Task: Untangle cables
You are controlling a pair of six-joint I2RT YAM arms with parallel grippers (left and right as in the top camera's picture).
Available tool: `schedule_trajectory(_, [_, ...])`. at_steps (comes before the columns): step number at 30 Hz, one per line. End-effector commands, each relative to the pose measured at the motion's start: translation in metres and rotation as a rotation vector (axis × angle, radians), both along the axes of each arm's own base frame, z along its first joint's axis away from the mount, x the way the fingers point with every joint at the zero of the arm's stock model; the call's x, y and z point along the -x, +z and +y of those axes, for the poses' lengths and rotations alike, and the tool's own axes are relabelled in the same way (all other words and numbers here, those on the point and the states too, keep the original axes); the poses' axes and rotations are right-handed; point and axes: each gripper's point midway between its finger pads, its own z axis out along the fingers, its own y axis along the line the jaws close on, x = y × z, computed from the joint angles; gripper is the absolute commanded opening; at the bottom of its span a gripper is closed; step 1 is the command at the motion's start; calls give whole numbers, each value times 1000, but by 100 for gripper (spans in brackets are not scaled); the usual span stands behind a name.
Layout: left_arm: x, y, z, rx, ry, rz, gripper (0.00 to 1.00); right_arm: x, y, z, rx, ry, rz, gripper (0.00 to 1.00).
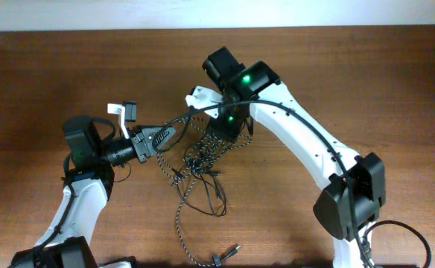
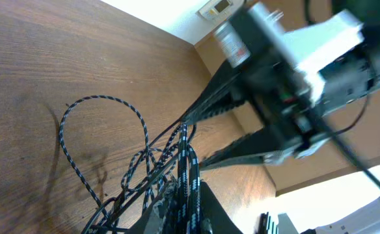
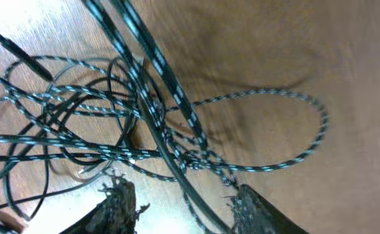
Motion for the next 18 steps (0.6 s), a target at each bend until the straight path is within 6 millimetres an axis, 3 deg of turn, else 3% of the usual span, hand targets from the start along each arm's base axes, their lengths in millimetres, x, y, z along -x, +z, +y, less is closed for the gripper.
schedule_trajectory(1, [1, 4, 1, -2, -10, -27, 13, 1, -19, 1, 14, 11, 21, 26])
schedule_trajectory(2, [1, 4, 1, -2, -10, -27, 14, 1, -19, 2, 13, 12, 19, 11])
schedule_trajectory(3, [1, 4, 1, -2, -10, -27, 23, 1, -18, 2, 10, 4, 19, 4])
schedule_trajectory(4, [2, 3, 0, 1, -9, -12, 74, -4, -8, 4, -12, -57, 13, 4])
schedule_trajectory(5, [2, -1, 1, 0, 0, 12, 99, -12, 12, 9, -55, -120, -10, 4])
schedule_trajectory(7, [3, -12, 3, -5, 31, 86, 100, -11, 71, 33, -256, -104, -18, 4])
schedule_trajectory(8, [5, -13, 0, -2, 23, 100, 99, -9, 112, 43, -400, -105, -2, 4])
schedule_trajectory(11, [5, -23, -27, -64, -7, 108, 99, -2, 141, 51, -512, -112, 57, 4])
schedule_trajectory(14, [-16, -46, -38, -252, 124, 91, 100, 14, 160, 52, -556, -193, 179, 4])
schedule_trajectory(15, [-24, -36, -50, -273, 129, 3, 32, 39, 178, 59, -636, -128, 302, 4])
schedule_trajectory(16, [-30, -32, -55, -302, 159, -44, 4, 54, 195, 63, -711, -73, 385, 4])
schedule_trajectory(18, [-37, -44, -55, -396, 247, -32, 0, 67, 230, 59, -877, 78, 438, 4])
